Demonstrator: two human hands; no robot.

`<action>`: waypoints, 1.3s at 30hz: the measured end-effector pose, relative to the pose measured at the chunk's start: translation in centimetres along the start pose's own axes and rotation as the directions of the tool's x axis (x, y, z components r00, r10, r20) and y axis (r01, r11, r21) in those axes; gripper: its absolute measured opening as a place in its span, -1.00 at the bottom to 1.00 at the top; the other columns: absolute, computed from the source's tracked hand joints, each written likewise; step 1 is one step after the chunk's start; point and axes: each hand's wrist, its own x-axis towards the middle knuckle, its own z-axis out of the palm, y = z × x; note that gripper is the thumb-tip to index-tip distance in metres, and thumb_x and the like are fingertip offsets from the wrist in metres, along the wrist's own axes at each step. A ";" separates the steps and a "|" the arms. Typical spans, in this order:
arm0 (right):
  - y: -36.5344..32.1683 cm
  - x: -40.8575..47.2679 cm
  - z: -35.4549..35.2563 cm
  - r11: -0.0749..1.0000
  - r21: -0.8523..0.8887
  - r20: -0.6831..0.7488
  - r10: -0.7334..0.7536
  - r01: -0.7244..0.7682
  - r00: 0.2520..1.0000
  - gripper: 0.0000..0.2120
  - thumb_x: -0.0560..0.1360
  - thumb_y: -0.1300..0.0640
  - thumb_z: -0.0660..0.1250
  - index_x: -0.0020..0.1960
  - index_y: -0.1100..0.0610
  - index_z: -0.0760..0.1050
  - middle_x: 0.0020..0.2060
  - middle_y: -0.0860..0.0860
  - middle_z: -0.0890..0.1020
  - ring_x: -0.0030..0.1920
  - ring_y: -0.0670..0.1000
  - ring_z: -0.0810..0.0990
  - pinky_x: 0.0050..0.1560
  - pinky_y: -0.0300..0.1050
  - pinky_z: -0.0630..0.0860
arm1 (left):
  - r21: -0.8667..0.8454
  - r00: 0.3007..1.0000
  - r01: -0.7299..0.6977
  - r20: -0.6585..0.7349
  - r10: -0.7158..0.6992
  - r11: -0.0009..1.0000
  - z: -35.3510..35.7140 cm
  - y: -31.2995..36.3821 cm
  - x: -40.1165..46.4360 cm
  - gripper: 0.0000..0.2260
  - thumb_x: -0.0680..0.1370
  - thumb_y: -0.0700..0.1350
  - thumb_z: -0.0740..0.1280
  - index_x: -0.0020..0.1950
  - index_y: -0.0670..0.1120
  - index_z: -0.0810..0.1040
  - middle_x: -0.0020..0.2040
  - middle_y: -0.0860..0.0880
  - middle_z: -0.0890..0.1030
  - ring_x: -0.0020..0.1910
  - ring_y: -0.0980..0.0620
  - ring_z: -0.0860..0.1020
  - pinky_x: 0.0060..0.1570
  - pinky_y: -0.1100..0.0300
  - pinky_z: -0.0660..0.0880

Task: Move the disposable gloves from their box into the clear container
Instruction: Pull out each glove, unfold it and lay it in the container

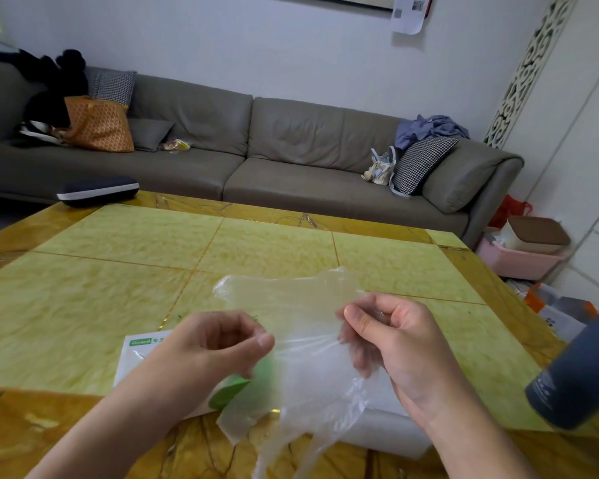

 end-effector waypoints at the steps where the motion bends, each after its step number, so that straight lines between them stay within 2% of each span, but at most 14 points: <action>1: 0.0 0.0 0.0 1.000 0.000 -0.011 0.003 -0.003 1.000 -0.87 0.61 0.35 0.37 -0.08 0.35 0.64 -0.34 0.22 0.65 -0.52 0.06 0.49 -0.55 -0.14 0.38 | -0.002 1.000 0.003 -0.001 -0.003 1.000 -0.3 0.1 0.0 -0.70 0.48 0.13 0.53 -0.13 -0.11 0.67 -0.29 -0.12 0.58 -0.27 0.01 0.52 -0.17 0.25 0.42; 6: 0.2 0.2 -0.5 0.997 -0.080 -0.076 -0.007 0.001 0.997 -0.85 0.62 0.34 0.36 -0.10 0.34 0.63 -0.35 0.20 0.66 -0.53 0.10 0.51 -0.55 -0.13 0.40 | -0.041 0.996 0.042 -0.077 -0.045 0.998 -0.9 0.3 0.1 -0.78 0.48 0.00 0.51 -0.15 -0.17 0.68 -0.38 -0.14 0.47 -0.39 -0.06 0.43 -0.27 0.09 0.45; 9: 0.2 0.0 -1.2 0.990 -0.138 -0.081 0.000 -0.011 0.997 -0.81 0.63 0.32 0.36 -0.15 0.33 0.62 -0.36 0.22 0.66 -0.51 0.14 0.53 -0.53 -0.10 0.43 | -0.012 0.980 0.025 -0.196 -0.027 1.000 -0.5 0.4 0.3 -0.87 0.46 -0.04 0.53 -0.14 -0.10 0.73 -0.39 -0.15 0.54 -0.42 -0.05 0.47 -0.28 0.10 0.46; 13: 0.1 -0.2 -2.8 0.977 -0.203 -0.109 0.038 -0.060 0.993 -0.76 0.62 0.29 0.38 -0.22 0.28 0.64 -0.37 0.22 0.66 -0.50 0.10 0.52 -0.49 -0.09 0.43 | -0.040 0.947 -0.024 -0.321 0.010 0.999 0.2 0.9 0.6 -0.94 0.46 -0.15 0.52 -0.09 -0.07 0.76 -0.30 -0.24 0.66 -0.37 -0.03 0.56 -0.23 0.12 0.59; 18: -0.2 -0.7 -4.8 0.950 -0.261 -0.181 0.126 -0.172 0.975 -0.79 0.61 0.30 0.38 -0.20 0.29 0.64 -0.40 0.15 0.66 -0.53 0.04 0.49 -0.50 -0.12 0.38 | 0.017 0.906 -0.042 -0.422 0.046 0.999 1.3 1.2 1.4 -0.83 0.45 -0.13 0.52 0.03 -0.05 0.72 -0.16 -0.08 0.76 -0.19 -0.07 0.72 0.01 -0.03 0.61; 21: -0.2 -1.1 -5.8 0.916 -0.329 -0.237 0.155 -0.229 0.959 -0.79 0.61 0.27 0.38 -0.19 0.27 0.63 -0.38 0.12 0.70 -0.51 0.03 0.53 -0.50 -0.15 0.38 | 0.212 0.849 -0.052 -0.505 0.155 0.976 2.1 1.2 1.8 -0.85 0.51 -0.13 0.52 0.05 0.03 0.69 -0.19 0.07 0.75 -0.19 0.03 0.72 -0.04 0.05 0.60; 23: 0.0 -1.2 -6.4 0.892 -0.371 -0.276 0.161 -0.260 0.947 -0.82 0.62 0.25 0.36 -0.14 0.27 0.62 -0.37 0.09 0.72 -0.49 0.04 0.57 -0.50 -0.18 0.38 | 0.505 0.765 -0.088 -0.518 0.383 0.858 3.3 1.8 1.6 -0.86 0.55 -0.14 0.48 0.08 0.04 0.64 -0.17 0.14 0.70 -0.15 0.12 0.67 -0.13 0.14 0.53; 24: 0.1 -1.3 -6.5 0.880 -0.391 -0.290 0.162 -0.271 0.943 -0.84 0.62 0.25 0.34 -0.12 0.25 0.60 -0.37 0.07 0.73 -0.49 0.04 0.58 -0.51 -0.20 0.36 | 0.633 0.742 -0.134 -0.446 0.501 0.762 4.3 2.3 1.3 -0.85 0.55 -0.14 0.46 0.09 0.04 0.63 -0.12 0.18 0.65 -0.12 0.20 0.62 -0.16 0.18 0.49; 26: 0.5 -1.4 -6.7 0.841 -0.458 -0.301 0.159 -0.288 0.940 -0.87 0.61 0.23 0.31 -0.09 0.21 0.57 -0.37 0.01 0.73 -0.51 0.03 0.59 -0.51 -0.22 0.38 | 0.756 0.754 -0.294 -0.192 0.628 0.585 6.9 3.0 1.1 -0.83 0.55 -0.16 0.42 0.10 0.05 0.62 -0.02 0.19 0.57 -0.05 0.27 0.55 -0.14 0.35 0.44; 27: 0.5 -1.3 -6.7 0.813 -0.504 -0.298 0.152 -0.291 0.942 -0.87 0.60 0.22 0.30 -0.10 0.20 0.57 -0.37 -0.02 0.73 -0.52 0.01 0.59 -0.49 -0.20 0.42 | 0.762 0.789 -0.360 -0.059 0.612 0.538 8.2 3.0 1.3 -0.82 0.56 -0.16 0.40 0.13 0.06 0.62 0.03 0.19 0.55 -0.04 0.29 0.54 -0.14 0.39 0.45; 29: 0.9 -1.3 -6.9 0.768 -0.570 -0.292 0.143 -0.292 0.946 -0.87 0.57 0.20 0.32 -0.14 0.18 0.58 -0.38 -0.05 0.72 -0.55 -0.02 0.57 -0.47 -0.16 0.48 | 0.765 0.885 -0.359 0.096 0.456 0.535 10.8 2.1 2.1 -0.76 0.63 -0.07 0.33 0.28 0.12 0.57 0.14 0.23 0.49 0.01 0.26 0.55 -0.07 0.36 0.49; 32: 1.5 -1.2 -7.6 0.689 -0.660 -0.323 0.100 -0.300 0.941 -0.84 0.47 0.18 0.37 -0.28 0.18 0.54 -0.43 0.00 0.67 -0.53 0.00 0.53 -0.52 -0.20 0.40 | 0.830 0.970 -0.225 0.142 0.197 0.510 12.8 0.0 3.8 -0.63 0.70 0.08 0.19 0.52 0.17 0.37 0.27 0.18 0.45 0.22 0.13 0.51 0.13 0.16 0.53; 35: 2.2 -1.2 -8.0 0.566 -0.766 -0.315 0.082 -0.304 0.945 -0.74 0.40 0.21 0.38 -0.37 0.09 0.34 -0.48 0.03 0.40 -0.47 0.07 0.31 -0.41 -0.07 0.26 | 0.872 0.985 -0.167 0.171 0.033 0.461 12.9 -0.8 4.8 -0.58 0.69 0.15 0.17 0.57 0.20 0.29 0.28 0.14 0.47 0.26 0.08 0.50 0.18 0.13 0.51; 39: 1.4 -1.9 -7.8 0.445 -0.839 -0.296 0.109 -0.313 0.949 -0.81 0.41 0.28 0.39 -0.34 0.17 0.46 -0.49 0.00 0.41 -0.51 0.06 0.33 -0.46 -0.12 0.28 | 0.884 0.964 -0.147 0.229 -0.138 0.443 12.3 -0.4 6.0 -0.51 0.62 0.26 0.27 0.54 0.27 0.29 0.17 0.21 0.52 0.14 0.17 0.52 0.21 0.13 0.51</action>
